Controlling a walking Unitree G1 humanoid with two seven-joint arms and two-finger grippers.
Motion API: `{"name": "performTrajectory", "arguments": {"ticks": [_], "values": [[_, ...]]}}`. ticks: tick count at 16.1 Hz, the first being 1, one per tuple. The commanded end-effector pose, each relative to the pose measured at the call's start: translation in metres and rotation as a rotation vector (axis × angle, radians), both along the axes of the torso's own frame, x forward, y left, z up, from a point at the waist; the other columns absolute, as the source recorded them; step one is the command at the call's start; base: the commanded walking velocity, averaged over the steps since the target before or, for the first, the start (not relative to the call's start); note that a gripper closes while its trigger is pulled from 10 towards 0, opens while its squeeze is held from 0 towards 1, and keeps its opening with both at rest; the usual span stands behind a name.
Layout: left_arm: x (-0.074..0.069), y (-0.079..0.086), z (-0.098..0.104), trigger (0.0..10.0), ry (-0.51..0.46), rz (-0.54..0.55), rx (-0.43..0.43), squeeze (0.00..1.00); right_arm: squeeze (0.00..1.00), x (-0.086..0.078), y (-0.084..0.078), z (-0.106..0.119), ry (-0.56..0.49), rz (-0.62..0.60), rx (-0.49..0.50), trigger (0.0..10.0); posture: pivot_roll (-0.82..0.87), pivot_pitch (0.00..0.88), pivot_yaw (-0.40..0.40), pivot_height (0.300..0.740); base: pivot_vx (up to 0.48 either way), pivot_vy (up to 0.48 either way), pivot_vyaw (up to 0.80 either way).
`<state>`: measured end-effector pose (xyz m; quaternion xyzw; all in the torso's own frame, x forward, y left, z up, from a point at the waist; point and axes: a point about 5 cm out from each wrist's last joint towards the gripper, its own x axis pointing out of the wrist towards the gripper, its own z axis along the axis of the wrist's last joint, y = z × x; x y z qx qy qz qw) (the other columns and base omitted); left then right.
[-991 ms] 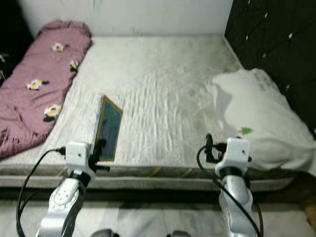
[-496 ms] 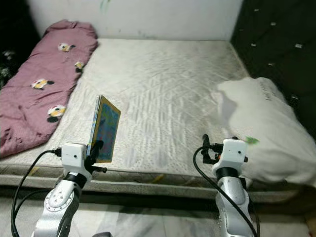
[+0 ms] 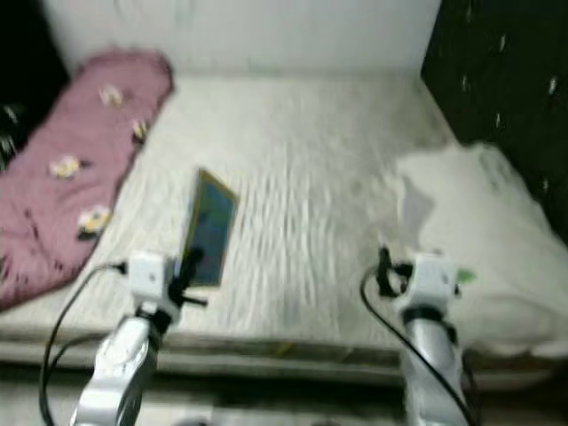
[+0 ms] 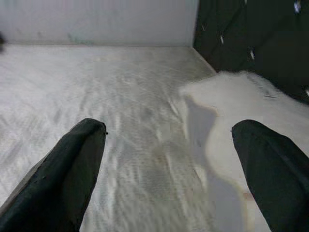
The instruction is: Clean up the room
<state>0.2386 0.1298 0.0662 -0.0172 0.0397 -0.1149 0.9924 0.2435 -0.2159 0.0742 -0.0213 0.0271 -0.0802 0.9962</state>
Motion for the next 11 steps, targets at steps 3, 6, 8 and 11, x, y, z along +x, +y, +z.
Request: {"name": "performTrajectory", "arguments": {"ticks": [3, 6, 8, 11], "values": [[0.0009, 0.0180, 0.0025, 10.0, -0.008, 0.070, 0.034, 0.00, 0.00, 0.0020, 0.0092, 0.0020, -0.014, 0.025, 0.012, 10.0, -0.03, 0.017, 0.027, 0.740, 0.000, 0.000, 0.00], [0.0016, 0.0166, 0.0031, 10.0, -0.010, 0.063, 0.036, 0.00, 0.00, 0.0019, 0.0069, 0.0004, -0.004, 0.014, 0.016, 10.0, -0.03, 0.019, 0.026, 0.740, 0.000, -0.084, -0.17], [0.0017, 0.0158, 0.0028, 10.0, -0.011, 0.059, 0.033, 0.00, 0.00, 0.0019, 0.0069, 0.0005, -0.005, 0.014, 0.013, 10.0, -0.03, 0.016, 0.026, 0.740, 0.000, -0.294, 0.00], [0.0020, 0.0149, 0.0030, 10.0, -0.012, 0.057, 0.030, 0.00, 0.00, 0.0020, 0.0060, 0.0003, -0.003, 0.010, 0.012, 10.0, -0.03, 0.018, 0.026, 0.740, 0.000, -0.311, 0.00]]}}
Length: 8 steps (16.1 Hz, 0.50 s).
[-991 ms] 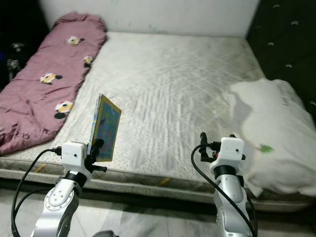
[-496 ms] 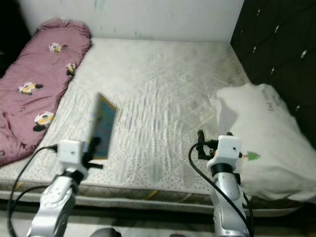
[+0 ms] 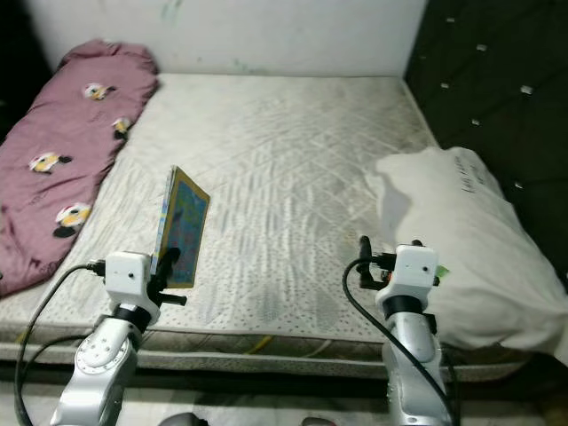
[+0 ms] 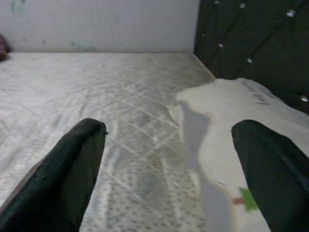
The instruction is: Clean up the room
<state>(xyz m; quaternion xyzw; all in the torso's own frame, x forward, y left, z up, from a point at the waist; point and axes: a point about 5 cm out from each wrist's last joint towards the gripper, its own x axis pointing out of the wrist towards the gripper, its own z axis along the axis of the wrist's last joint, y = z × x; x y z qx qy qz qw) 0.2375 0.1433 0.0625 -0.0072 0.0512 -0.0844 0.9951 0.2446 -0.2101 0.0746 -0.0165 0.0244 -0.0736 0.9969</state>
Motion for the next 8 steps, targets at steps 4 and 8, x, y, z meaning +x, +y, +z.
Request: {"name": "performTrajectory", "arguments": {"ticks": [4, 8], "values": [[0.0028, 0.0014, 0.0066, 10.0, -0.029, -0.005, 0.006, 0.00, 0.00, 0.0006, 0.0008, -0.0014, 0.011, -0.008, 0.003, 10.0, -0.03, 0.020, 0.025, 0.740, 0.000, -0.314, 0.00], [0.0021, 0.0016, 0.0064, 10.0, -0.027, -0.007, 0.007, 0.00, 0.00, 0.0000, -0.0005, -0.0021, 0.013, -0.014, -0.002, 10.0, -0.03, 0.023, 0.026, 0.740, 0.000, -0.339, 0.00]]}}
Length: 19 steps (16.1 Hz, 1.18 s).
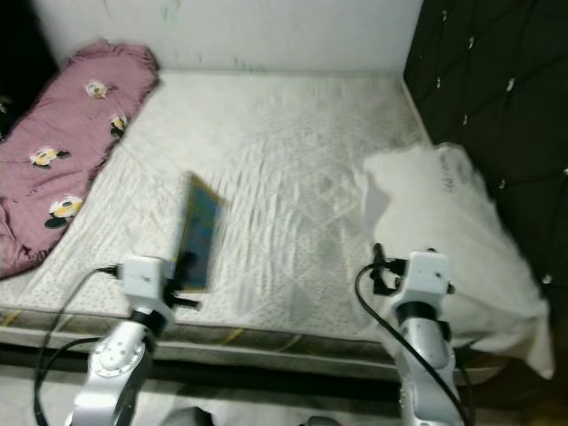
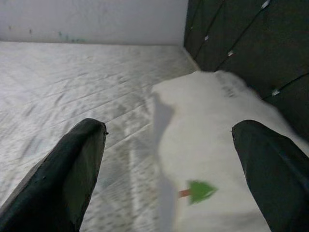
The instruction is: Clean up the room
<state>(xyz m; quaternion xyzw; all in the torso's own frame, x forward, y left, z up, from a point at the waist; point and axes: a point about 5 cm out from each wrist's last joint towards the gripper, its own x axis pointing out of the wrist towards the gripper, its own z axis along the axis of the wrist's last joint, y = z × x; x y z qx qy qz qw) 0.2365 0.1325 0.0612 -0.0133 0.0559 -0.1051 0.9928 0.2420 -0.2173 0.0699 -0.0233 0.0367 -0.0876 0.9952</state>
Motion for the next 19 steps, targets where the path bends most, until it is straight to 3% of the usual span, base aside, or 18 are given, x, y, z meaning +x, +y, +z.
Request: {"name": "performTrajectory", "arguments": {"ticks": [1, 4, 15, 19], "values": [[0.0027, 0.0123, 0.0078, 10.0, -0.038, 0.032, 0.020, 0.00, 0.00, 0.0022, 0.0069, 0.0025, -0.011, 0.013, 0.010, 10.0, -0.03, 0.025, 0.027, 0.740, 0.000, -0.352, 0.00], [0.0016, 0.0118, 0.0078, 10.0, -0.037, 0.030, 0.018, 0.00, 0.00, 0.0004, 0.0065, 0.0015, -0.007, 0.012, 0.008, 10.0, -0.03, 0.028, 0.027, 0.740, 0.000, -0.341, 0.00], [0.0031, 0.0120, 0.0118, 10.0, -0.053, 0.027, -0.004, 0.00, 0.00, 0.0030, 0.0044, 0.0036, -0.006, 0.014, -0.003, 10.0, -0.03, 0.048, 0.017, 0.740, 0.000, 0.000, 0.00], [-0.0003, 0.0117, 0.0124, 10.0, -0.054, 0.004, -0.021, 0.00, 0.00, 0.0010, 0.0047, 0.0020, 0.003, 0.017, -0.003, 10.0, -0.03, 0.048, 0.020, 0.740, 0.000, 0.000, -0.43]]}}
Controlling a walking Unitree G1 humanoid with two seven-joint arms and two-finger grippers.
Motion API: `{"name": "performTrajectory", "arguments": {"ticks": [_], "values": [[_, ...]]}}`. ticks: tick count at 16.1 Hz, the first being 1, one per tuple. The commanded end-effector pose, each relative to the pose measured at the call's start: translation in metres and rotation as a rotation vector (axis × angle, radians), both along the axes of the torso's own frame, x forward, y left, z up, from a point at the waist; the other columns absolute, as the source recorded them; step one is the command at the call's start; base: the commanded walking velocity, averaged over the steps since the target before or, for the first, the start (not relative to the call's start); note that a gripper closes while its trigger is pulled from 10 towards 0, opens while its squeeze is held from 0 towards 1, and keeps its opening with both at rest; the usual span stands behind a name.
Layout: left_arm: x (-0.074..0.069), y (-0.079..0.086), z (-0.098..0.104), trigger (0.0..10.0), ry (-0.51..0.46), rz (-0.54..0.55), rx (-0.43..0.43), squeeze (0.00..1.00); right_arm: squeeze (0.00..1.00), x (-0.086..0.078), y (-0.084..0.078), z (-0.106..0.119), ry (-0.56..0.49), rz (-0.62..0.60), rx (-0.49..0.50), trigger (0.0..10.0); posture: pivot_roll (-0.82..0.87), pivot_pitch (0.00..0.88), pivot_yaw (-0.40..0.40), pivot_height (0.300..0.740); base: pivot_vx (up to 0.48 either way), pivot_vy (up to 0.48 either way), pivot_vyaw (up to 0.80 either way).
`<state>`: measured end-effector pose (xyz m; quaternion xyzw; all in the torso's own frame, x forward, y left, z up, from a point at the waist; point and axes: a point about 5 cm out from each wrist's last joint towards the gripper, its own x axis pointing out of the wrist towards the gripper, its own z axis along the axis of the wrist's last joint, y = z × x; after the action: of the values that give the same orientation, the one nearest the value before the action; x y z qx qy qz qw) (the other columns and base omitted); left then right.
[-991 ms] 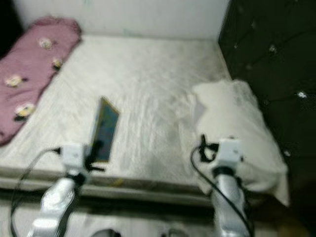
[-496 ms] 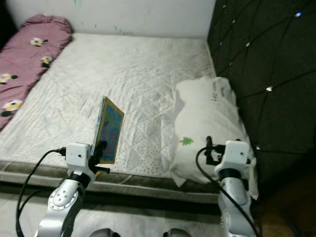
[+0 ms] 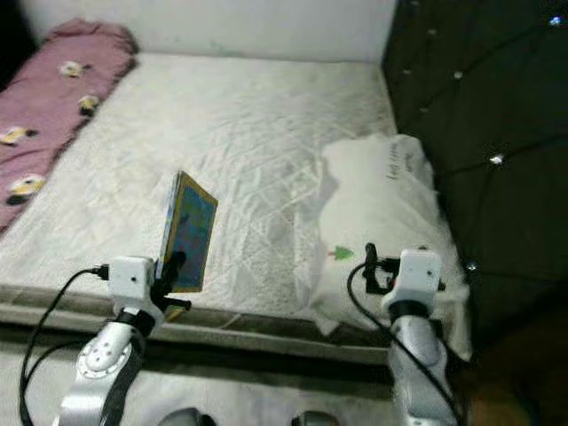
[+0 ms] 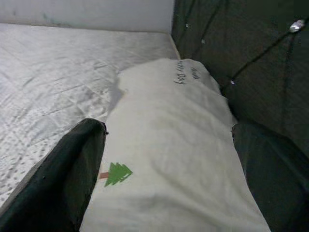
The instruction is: Clean up the room
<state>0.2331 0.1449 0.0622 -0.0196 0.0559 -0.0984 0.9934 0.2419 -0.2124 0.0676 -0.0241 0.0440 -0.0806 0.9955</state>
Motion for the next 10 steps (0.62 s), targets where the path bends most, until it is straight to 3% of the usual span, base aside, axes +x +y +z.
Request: {"name": "performTrajectory", "arguments": {"ticks": [1, 6, 8, 10], "values": [[0.0036, -0.0013, 0.0115, 10.0, -0.057, -0.014, -0.017, 0.00, 0.00, 0.0022, 0.0002, 0.0048, -0.014, 0.006, -0.004, 10.0, -0.03, 0.046, 0.021, 0.740, 0.000, 0.000, 0.00], [0.0034, -0.0036, 0.0117, 10.0, -0.058, -0.026, -0.030, 0.00, 0.00, 0.0031, -0.0003, 0.0044, -0.010, 0.008, -0.006, 10.0, -0.03, 0.037, 0.019, 0.740, 0.259, 0.000, 0.00], [0.0040, -0.0044, 0.0120, 10.0, -0.060, -0.032, -0.031, 0.00, 0.00, 0.0035, -0.0005, 0.0045, -0.011, 0.009, -0.004, 10.0, -0.03, 0.034, 0.020, 0.740, 0.272, 0.000, -0.61], [0.0046, -0.0048, 0.0120, 10.0, -0.060, -0.034, -0.033, 0.00, 0.00, 0.0042, 0.0002, 0.0045, -0.011, 0.014, -0.001, 10.0, -0.03, 0.034, 0.019, 0.740, 0.272, 0.000, 0.00]]}}
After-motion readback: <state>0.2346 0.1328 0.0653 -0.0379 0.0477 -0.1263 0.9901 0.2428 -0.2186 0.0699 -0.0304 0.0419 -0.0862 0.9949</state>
